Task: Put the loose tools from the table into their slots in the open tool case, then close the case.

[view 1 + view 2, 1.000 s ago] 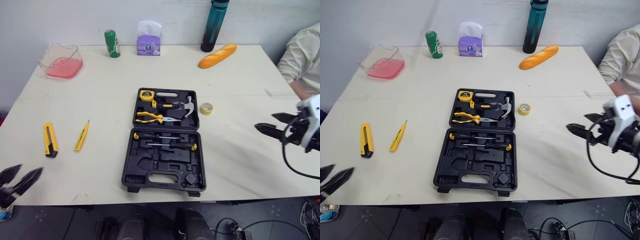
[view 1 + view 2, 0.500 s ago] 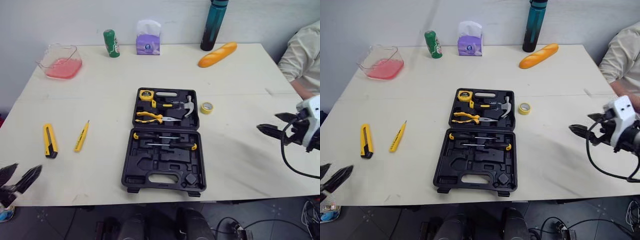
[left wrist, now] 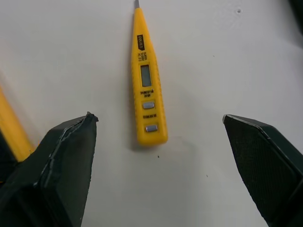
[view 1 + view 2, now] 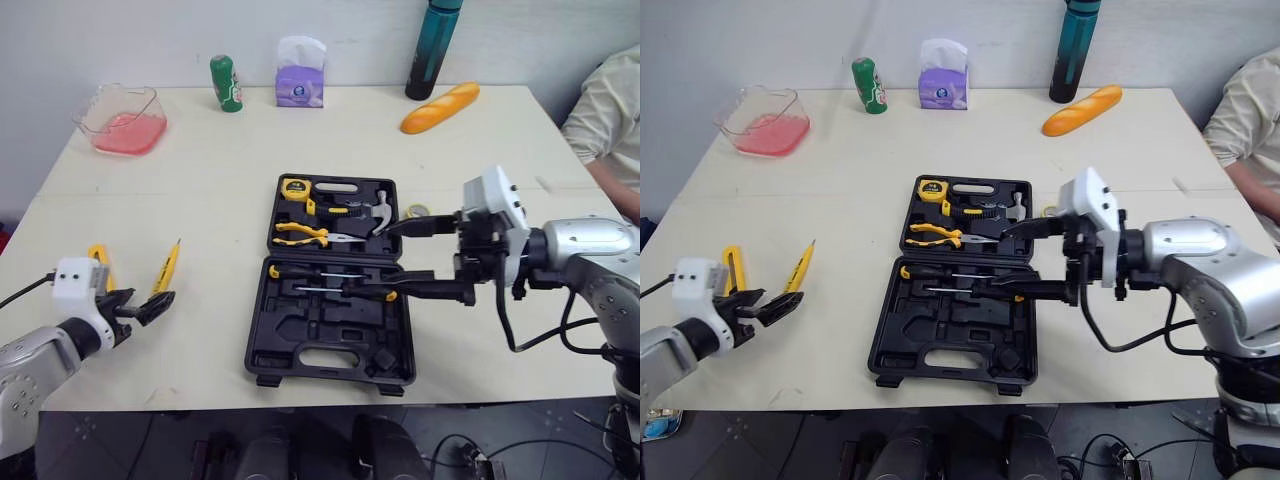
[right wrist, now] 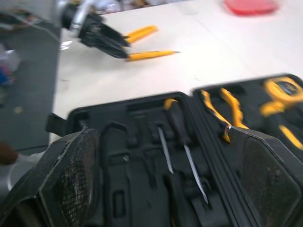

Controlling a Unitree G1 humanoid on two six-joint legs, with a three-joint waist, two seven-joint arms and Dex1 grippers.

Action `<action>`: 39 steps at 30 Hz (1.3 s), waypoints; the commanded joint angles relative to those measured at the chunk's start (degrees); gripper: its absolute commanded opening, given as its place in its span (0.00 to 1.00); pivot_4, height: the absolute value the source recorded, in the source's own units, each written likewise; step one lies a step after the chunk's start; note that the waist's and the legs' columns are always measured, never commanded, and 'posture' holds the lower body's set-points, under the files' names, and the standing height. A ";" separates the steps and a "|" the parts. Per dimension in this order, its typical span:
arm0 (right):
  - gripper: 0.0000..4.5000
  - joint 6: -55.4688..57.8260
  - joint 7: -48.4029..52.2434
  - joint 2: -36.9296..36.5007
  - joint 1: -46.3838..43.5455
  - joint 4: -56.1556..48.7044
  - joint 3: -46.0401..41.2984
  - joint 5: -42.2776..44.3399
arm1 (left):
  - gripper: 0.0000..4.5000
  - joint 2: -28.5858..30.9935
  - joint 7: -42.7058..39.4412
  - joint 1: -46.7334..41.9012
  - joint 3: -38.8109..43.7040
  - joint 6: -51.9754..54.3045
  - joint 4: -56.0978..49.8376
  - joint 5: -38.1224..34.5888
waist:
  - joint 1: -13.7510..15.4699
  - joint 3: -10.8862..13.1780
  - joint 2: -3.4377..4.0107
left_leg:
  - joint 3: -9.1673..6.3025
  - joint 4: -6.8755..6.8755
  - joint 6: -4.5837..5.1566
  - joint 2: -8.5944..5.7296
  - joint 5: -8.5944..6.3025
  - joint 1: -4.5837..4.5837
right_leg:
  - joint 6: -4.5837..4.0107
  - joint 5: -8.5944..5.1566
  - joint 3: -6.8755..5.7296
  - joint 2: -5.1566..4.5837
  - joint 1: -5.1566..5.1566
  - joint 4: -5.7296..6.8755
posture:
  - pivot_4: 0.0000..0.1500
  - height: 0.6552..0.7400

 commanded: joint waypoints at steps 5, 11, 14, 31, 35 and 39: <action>1.00 -1.19 -2.08 5.67 -5.86 -0.71 3.37 0.07 | 1.00 -0.24 3.87 -7.02 -6.54 3.60 6.03 5.55 | -0.05 0.00 -0.01 | 0.04 0.02 0.03 -0.02 0.04 -0.01 | 0.03 0.01 -0.06 0.05 0.00 0.01 | 1.00 1.00; 1.00 -3.09 -4.03 9.70 -7.86 1.01 5.76 -2.52 | 0.71 -1.43 4.36 -8.61 -11.84 1.37 10.07 10.72 | 0.04 -0.01 0.01 | 0.07 0.02 -0.11 -0.09 0.31 0.19 | 0.02 0.01 -0.01 -0.02 0.06 0.23 | 1.00 1.00; 1.00 -3.66 -4.06 10.06 -7.98 1.44 6.12 -3.08 | 0.41 -2.87 3.52 -10.64 -12.63 1.67 9.41 10.74 | 0.39 -0.02 0.03 | 0.04 0.01 -0.16 -0.09 0.33 0.21 | 0.01 0.01 0.00 -0.07 0.05 0.24 | 1.00 1.00; 1.00 1.84 -5.41 -2.96 11.03 -9.97 -3.85 -0.37 | 0.12 19.93 -40.31 -19.26 -29.98 -27.12 -5.95 12.75 | 1.45 0.08 -0.20 | -0.18 -0.07 -0.14 -0.11 0.33 -0.68 | 0.02 0.02 -0.38 -0.08 -0.44 -0.11 | 1.00 1.00; 1.00 3.41 -7.97 -4.55 15.64 -12.74 -6.19 0.93 | 0.12 17.16 -45.87 -28.78 -41.12 -28.50 -0.59 18.01 | 1.08 0.08 -0.21 | 0.04 -0.05 -0.02 -0.15 0.39 -0.66 | 0.16 0.09 -0.73 0.52 -0.43 -0.07 | 1.00 1.00; 1.00 4.04 -9.80 -5.77 20.22 -14.96 -7.88 0.91 | 0.12 12.87 -48.47 -36.30 -50.00 -29.43 4.74 24.72 | 1.19 0.12 -0.27 | 0.09 0.12 -0.05 0.04 0.45 -0.64 | 0.12 0.18 -0.56 0.81 -0.43 0.01 | 1.00 1.00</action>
